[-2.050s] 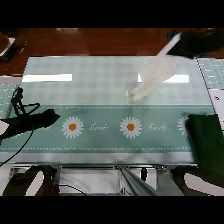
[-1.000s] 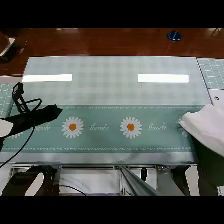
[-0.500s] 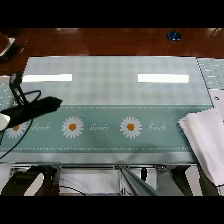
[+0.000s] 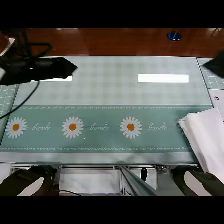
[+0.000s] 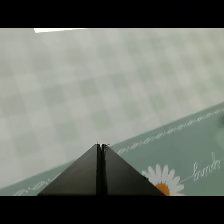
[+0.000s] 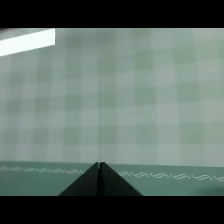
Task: Fold the shirts.
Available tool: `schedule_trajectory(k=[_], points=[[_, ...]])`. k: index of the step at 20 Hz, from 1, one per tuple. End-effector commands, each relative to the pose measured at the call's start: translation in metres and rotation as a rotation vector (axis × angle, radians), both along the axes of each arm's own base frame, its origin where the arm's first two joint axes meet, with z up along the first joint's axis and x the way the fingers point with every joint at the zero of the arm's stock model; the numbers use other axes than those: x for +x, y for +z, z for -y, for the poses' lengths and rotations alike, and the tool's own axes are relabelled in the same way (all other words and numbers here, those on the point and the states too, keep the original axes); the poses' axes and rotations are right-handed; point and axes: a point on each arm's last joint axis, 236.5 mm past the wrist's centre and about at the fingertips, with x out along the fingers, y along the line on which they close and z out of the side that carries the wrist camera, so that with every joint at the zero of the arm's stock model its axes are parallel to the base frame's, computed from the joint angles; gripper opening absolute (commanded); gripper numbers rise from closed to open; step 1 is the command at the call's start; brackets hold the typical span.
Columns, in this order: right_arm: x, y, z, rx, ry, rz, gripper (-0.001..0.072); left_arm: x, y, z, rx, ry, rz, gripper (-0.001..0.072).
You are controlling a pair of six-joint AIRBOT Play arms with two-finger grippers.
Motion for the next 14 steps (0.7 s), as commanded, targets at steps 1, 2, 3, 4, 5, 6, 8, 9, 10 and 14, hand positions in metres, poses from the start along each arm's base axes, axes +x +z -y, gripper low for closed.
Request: schedule_trajectory(k=[1, 2, 3, 4, 5, 6, 8, 9, 10, 14], points=[[0.012, -0.093, -0.049, -0.33, 0.126, -0.149, 0.0019, -0.011, -0.074, 0.012, 0.151, -0.02, -0.139, 0.0018], [0.014, -0.122, -0.041, -0.375, 0.094, -0.224, 0.0018, -0.007, -0.096, 0.001, 0.177, 0.014, -0.167, 0.0018], [0.012, -0.145, -0.036, -0.383, 0.079, -0.296, 0.0018, -0.002, -0.109, -0.01, 0.194, 0.041, -0.193, 0.0018], [0.01, -0.161, -0.03, -0.385, 0.065, -0.354, 0.0018, 0.004, -0.117, -0.022, 0.193, 0.073, -0.222, 0.0018], [0.009, -0.168, -0.026, -0.39, 0.061, -0.379, 0.0018, 0.009, -0.119, -0.032, 0.183, 0.102, -0.234, 0.0018], [0.01, -0.17, -0.025, -0.396, 0.062, -0.381, 0.0019, 0.013, -0.119, -0.04, 0.18, 0.124, -0.236, 0.0018], [0.009, -0.168, -0.026, -0.397, 0.066, -0.38, 0.0019, 0.017, -0.119, -0.049, 0.177, 0.148, -0.235, 0.0019], [0.009, -0.168, -0.026, -0.397, 0.065, -0.379, 0.0019, 0.019, -0.119, -0.051, 0.176, 0.154, -0.232, 0.0018], [0.01, -0.168, -0.026, -0.396, 0.065, -0.376, 0.0019, 0.02, -0.119, -0.051, 0.175, 0.157, -0.231, 0.0018], [0.01, -0.168, -0.026, -0.397, 0.066, -0.376, 0.0019, 0.02, -0.12, -0.051, 0.176, 0.156, -0.233, 0.0018]])
